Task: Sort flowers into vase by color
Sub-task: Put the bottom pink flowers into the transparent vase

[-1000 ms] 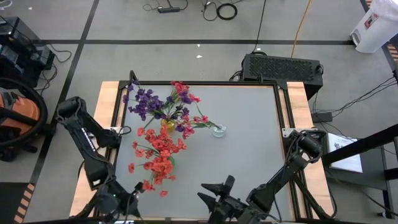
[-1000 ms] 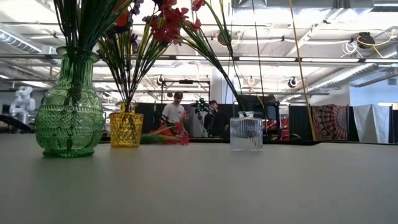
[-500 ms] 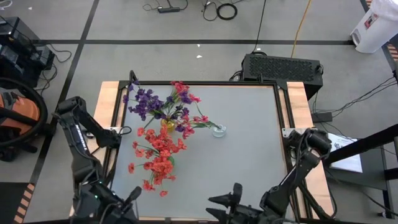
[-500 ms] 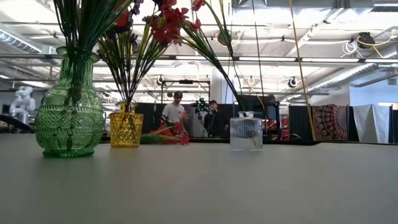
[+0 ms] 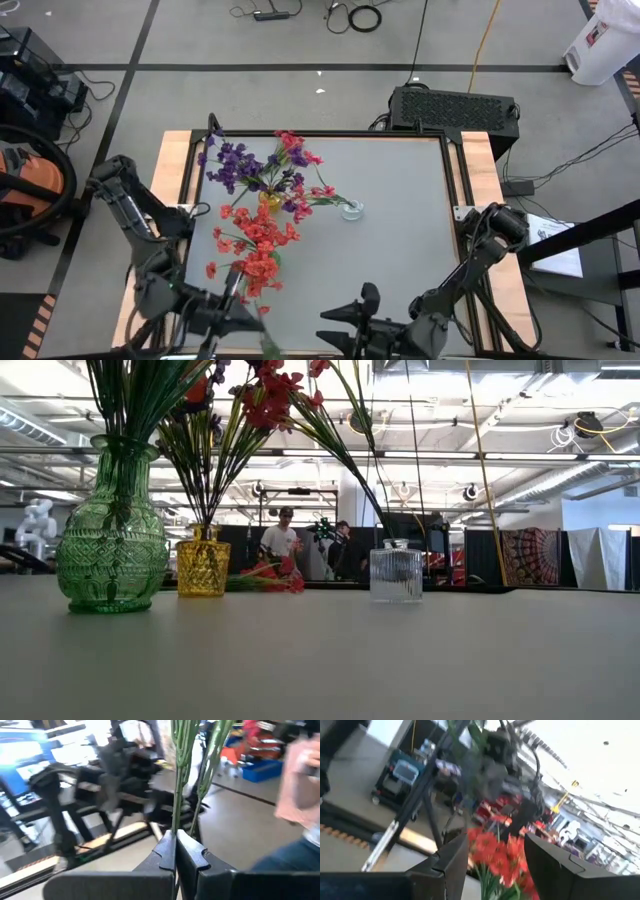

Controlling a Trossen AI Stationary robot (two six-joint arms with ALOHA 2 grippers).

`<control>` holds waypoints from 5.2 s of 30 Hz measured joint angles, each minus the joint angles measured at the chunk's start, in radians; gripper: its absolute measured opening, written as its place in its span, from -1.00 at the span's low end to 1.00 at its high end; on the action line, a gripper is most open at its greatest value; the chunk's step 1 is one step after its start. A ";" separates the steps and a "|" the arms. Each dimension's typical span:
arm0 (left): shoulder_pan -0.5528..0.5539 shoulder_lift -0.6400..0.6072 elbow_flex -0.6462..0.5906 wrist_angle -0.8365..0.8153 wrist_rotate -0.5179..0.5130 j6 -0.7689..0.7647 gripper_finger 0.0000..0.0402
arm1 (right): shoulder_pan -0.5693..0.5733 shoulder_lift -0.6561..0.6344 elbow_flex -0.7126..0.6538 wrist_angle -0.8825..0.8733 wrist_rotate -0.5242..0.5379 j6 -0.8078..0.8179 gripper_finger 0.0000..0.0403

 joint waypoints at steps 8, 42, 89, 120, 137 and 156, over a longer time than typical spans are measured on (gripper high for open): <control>0.107 0.000 0.000 0.117 0.086 0.000 -0.98 | 0.001 0.000 0.000 0.171 -0.048 -0.090 -0.08; 0.370 0.002 0.000 0.231 0.280 0.104 -0.98 | -0.122 -0.100 0.000 0.227 -0.172 -0.033 -0.08; 0.341 -0.098 0.000 0.119 0.190 0.220 -0.40 | -0.087 -0.148 0.000 0.257 0.192 -0.285 -0.99; -0.102 -0.462 0.000 -0.764 -0.443 -0.320 -0.40 | 0.069 -0.984 -0.808 0.259 0.318 -0.075 -1.00; -0.118 -0.512 0.000 -1.281 -0.455 -0.860 -0.40 | -0.318 -1.042 -1.024 0.054 -0.135 0.458 -1.00; -0.118 -0.485 0.000 -1.420 -0.376 -1.059 -0.40 | -0.716 -0.893 -1.023 -0.020 -0.533 0.773 -1.00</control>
